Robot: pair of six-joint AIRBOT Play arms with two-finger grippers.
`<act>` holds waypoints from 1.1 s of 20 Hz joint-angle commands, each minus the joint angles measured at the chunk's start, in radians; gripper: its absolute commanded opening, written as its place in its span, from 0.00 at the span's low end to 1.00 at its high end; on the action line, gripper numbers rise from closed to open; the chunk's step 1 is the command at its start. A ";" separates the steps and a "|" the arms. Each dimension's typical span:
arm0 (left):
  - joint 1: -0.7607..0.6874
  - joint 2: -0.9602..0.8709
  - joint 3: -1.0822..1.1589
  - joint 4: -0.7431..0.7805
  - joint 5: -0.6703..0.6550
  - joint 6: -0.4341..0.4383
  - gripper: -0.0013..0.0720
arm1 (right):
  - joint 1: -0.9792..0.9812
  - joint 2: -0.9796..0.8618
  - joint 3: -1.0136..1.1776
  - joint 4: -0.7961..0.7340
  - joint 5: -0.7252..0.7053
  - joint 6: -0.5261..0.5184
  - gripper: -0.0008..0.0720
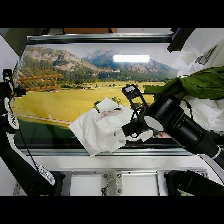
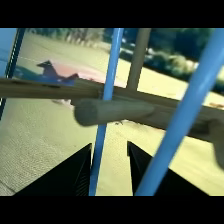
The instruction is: Fold the clothes and pants, and hang the long-sleeved shirts on hangers.
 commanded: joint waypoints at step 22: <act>-0.037 0.280 0.001 -0.119 -0.186 -0.059 0.04 | 0.001 0.000 0.000 0.000 0.000 0.000 0.03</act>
